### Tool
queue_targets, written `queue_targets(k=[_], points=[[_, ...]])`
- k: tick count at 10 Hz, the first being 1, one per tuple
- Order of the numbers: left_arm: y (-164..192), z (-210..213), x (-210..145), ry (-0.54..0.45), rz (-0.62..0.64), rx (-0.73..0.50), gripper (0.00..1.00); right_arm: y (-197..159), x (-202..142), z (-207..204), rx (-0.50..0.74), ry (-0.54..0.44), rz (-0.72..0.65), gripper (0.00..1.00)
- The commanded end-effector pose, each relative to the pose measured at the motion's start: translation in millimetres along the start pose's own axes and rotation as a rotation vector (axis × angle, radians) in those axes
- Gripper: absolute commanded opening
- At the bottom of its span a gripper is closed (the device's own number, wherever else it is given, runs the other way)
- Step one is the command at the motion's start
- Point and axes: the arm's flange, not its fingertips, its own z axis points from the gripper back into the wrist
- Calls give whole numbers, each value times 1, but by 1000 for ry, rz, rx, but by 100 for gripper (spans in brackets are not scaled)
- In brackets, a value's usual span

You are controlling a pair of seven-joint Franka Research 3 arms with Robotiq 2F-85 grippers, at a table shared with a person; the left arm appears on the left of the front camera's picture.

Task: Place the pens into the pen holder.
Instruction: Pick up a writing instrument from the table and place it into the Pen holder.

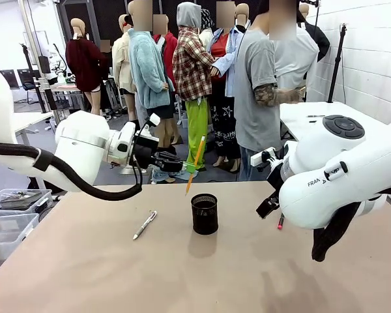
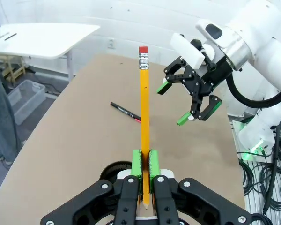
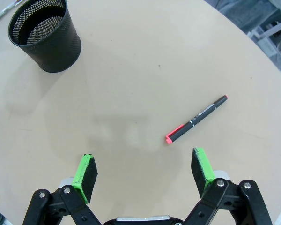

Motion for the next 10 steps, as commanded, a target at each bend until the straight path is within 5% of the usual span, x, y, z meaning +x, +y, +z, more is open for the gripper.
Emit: queue_targets(k=[1, 5, 10], points=[[12, -21, -2, -35, -18, -32, 0, 0, -1, 0, 1, 1, 0, 100], [31, -68, -4, 47, 22, -69, 0, 0, -1, 0, 1, 1, 0, 100], [37, -70, -20, 104, 26, -49, 0, 0, -1, 0, 1, 1, 0, 100]])
